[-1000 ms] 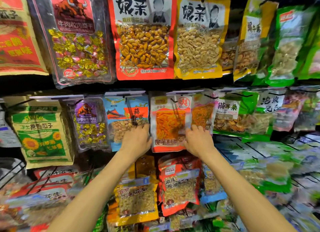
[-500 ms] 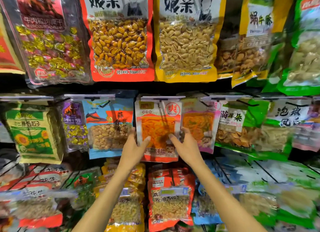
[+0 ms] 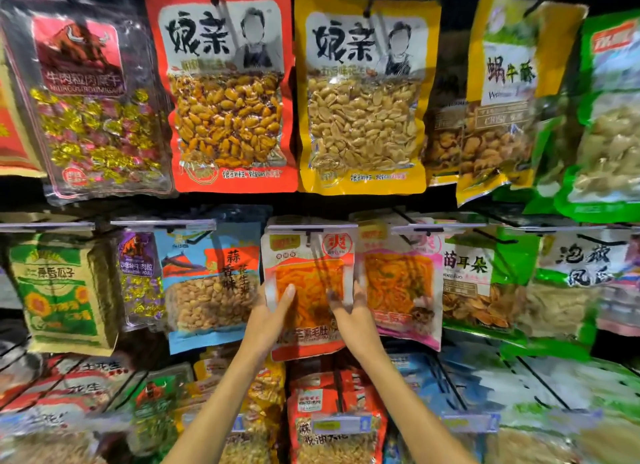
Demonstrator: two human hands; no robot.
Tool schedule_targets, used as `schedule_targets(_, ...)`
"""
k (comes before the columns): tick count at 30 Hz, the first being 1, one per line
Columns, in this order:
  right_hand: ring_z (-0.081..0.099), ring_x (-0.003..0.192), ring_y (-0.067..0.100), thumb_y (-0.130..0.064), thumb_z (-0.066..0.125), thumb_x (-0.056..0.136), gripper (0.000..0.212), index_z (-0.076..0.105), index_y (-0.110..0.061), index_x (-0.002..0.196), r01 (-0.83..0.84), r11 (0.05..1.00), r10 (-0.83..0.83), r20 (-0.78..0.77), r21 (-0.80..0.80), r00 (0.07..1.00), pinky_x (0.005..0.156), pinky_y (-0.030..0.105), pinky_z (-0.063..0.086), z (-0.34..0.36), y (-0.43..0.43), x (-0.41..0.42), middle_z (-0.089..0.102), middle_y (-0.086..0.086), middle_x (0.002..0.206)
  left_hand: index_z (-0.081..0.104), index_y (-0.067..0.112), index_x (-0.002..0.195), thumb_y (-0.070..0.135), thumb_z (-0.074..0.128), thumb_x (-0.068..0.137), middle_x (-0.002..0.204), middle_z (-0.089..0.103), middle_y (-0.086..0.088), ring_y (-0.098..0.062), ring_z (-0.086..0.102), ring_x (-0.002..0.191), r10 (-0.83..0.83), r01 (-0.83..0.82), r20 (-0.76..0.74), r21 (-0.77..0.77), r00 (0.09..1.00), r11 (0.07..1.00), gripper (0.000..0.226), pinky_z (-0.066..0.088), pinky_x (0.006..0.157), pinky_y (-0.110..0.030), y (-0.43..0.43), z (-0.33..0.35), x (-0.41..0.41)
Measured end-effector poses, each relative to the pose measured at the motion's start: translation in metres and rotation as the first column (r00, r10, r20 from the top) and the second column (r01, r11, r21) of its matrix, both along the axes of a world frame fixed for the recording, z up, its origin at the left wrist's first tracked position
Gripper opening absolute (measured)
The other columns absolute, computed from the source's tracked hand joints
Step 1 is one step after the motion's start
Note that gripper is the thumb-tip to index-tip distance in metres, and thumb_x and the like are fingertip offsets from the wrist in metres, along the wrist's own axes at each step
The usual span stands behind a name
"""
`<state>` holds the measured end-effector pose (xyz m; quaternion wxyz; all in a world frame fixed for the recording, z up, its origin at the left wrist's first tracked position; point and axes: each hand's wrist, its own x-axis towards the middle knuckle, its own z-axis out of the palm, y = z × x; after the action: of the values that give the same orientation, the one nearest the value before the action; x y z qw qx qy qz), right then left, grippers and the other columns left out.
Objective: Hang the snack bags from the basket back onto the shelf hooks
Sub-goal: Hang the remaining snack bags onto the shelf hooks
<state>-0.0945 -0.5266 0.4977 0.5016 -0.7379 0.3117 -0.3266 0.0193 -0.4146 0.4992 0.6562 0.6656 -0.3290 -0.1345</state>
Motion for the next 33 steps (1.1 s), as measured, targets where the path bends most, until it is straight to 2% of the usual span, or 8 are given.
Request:
schedule_targets(3, 0.058, 0.116, 0.018, -0.075, 0.048, 0.082, 0.091, 0.024, -0.023, 0.152, 0.054, 0.997, -0.056, -0.027, -0.057, 0.998, 0.084, 0.031, 0.046, -0.004, 0.003, 0.002, 0.061, -0.004, 0.116, 0.044, 0.040, 0.137, 0.062, 0.055, 0.090, 0.121, 0.058, 0.026, 0.003, 0.055, 0.114, -0.034, 0.034, -0.050, 0.002, 0.998, 0.999, 0.053, 0.044, 0.085, -0.015, 0.002, -0.005, 0.003)
schedule_targets(5, 0.049, 0.131, 0.026, -0.086, 0.043, 0.075, 0.100, 0.027, -0.021, 0.150, 0.127, 0.984, -0.132, -0.033, -0.124, 0.991, 0.100, 0.042, 0.046, -0.008, 0.005, 0.006, 0.054, 0.004, 0.136, 0.046, 0.037, 0.138, 0.067, 0.054, 0.087, 0.123, 0.062, 0.020, 0.002, 0.058, 0.114, -0.055, 0.056, -0.070, 0.011, 0.996, 0.998, 0.059, 0.047, 0.088, -0.019, 0.003, -0.007, 0.006)
schedule_targets(8, 0.026, 0.146, 0.029, -0.077, 0.046, 0.082, 0.100, 0.020, -0.014, 0.155, 0.206, 0.964, -0.222, -0.090, -0.166, 0.971, 0.115, 0.052, 0.028, -0.004, 0.014, 0.009, 0.028, 0.008, 0.159, 0.052, 0.037, 0.134, 0.073, 0.057, 0.082, 0.122, 0.067, 0.015, -0.004, 0.062, 0.113, -0.060, 0.061, -0.100, 0.011, 0.993, 0.998, 0.063, 0.053, 0.096, -0.031, 0.003, -0.007, 0.011)
schedule_targets(14, 0.040, 0.137, 0.029, -0.076, 0.049, 0.076, 0.104, 0.020, -0.013, 0.153, 0.199, 0.978, -0.198, 0.014, -0.066, 0.980, 0.107, 0.046, 0.042, -0.002, 0.021, 0.014, 0.023, 0.008, 0.155, 0.055, 0.037, 0.129, 0.063, 0.055, 0.088, 0.118, 0.068, 0.016, 0.001, 0.064, 0.106, -0.093, 0.097, -0.139, 0.025, 0.986, 0.995, 0.048, 0.052, 0.076, -0.013, 0.006, 0.002, 0.014)
schedule_targets(21, 0.047, 0.130, 0.027, -0.071, 0.046, 0.084, 0.093, 0.018, -0.012, 0.151, 0.163, 0.987, -0.163, 0.050, 0.013, 0.985, 0.104, 0.041, 0.043, 0.000, 0.021, 0.026, 0.043, 0.011, 0.145, 0.051, 0.040, 0.122, 0.061, 0.054, 0.090, 0.113, 0.063, 0.019, 0.000, 0.060, 0.104, -0.083, 0.087, -0.164, 0.016, 0.983, 0.996, 0.038, 0.048, 0.076, -0.017, 0.004, 0.007, 0.015)
schedule_targets(25, 0.051, 0.117, 0.020, -0.056, 0.050, 0.094, 0.082, 0.015, -0.013, 0.154, 0.161, 0.987, -0.163, 0.050, 0.025, 0.985, 0.091, 0.029, 0.041, 0.003, 0.019, 0.025, 0.048, 0.004, 0.133, 0.044, 0.038, 0.116, 0.058, 0.052, 0.093, 0.102, 0.057, 0.021, -0.003, 0.056, 0.097, -0.086, 0.093, -0.176, 0.031, 0.981, 0.995, 0.031, 0.045, 0.079, -0.021, 0.003, 0.011, 0.012)
schedule_targets(29, 0.045, 0.134, 0.028, -0.060, 0.050, 0.093, 0.086, 0.013, -0.013, 0.155, 0.140, 0.989, -0.142, 0.033, 0.052, 0.989, 0.106, 0.039, 0.042, -0.001, 0.016, 0.022, 0.043, 0.008, 0.146, 0.050, 0.038, 0.115, 0.055, 0.055, 0.093, 0.102, 0.062, 0.019, 0.005, 0.059, 0.088, -0.085, 0.090, -0.180, 0.019, 0.980, 0.996, 0.028, 0.046, 0.066, -0.010, 0.004, 0.008, 0.010)
schedule_targets(33, 0.046, 0.135, 0.027, -0.084, 0.046, 0.079, 0.102, 0.023, -0.017, 0.152, 0.111, 0.993, -0.112, 0.046, 0.034, 0.993, 0.107, 0.047, 0.043, -0.009, 0.012, 0.019, 0.046, 0.005, 0.148, 0.060, 0.030, 0.121, 0.060, 0.057, 0.089, 0.108, 0.072, 0.012, -0.003, 0.068, 0.100, -0.072, 0.074, -0.176, 0.004, 0.982, 0.997, 0.044, 0.055, 0.078, -0.018, 0.006, -0.004, 0.007)
